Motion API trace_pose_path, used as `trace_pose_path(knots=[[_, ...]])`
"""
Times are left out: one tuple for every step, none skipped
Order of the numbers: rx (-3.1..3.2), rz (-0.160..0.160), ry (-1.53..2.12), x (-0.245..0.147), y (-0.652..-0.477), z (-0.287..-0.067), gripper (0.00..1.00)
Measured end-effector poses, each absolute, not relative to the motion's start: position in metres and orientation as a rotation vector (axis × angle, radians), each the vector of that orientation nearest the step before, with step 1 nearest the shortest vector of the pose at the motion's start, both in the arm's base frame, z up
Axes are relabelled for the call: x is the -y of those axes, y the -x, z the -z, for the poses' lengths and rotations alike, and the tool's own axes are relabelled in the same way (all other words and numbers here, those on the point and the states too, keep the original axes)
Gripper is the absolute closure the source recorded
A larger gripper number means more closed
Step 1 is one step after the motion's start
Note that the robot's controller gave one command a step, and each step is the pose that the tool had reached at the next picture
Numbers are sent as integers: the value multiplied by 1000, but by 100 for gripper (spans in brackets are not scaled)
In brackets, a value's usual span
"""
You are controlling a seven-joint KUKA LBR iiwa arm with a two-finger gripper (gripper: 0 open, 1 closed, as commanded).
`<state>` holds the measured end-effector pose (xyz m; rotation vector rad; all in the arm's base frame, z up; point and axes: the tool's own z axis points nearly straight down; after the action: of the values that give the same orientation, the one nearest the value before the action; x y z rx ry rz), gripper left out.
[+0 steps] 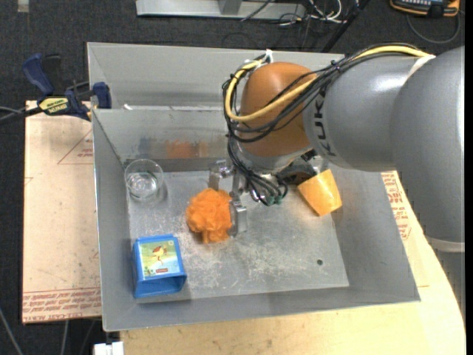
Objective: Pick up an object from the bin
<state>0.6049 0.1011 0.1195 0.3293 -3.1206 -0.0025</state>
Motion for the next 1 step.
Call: trace_pose_path(knots=[[3118,2,-461,-120,-605,-115,0]])
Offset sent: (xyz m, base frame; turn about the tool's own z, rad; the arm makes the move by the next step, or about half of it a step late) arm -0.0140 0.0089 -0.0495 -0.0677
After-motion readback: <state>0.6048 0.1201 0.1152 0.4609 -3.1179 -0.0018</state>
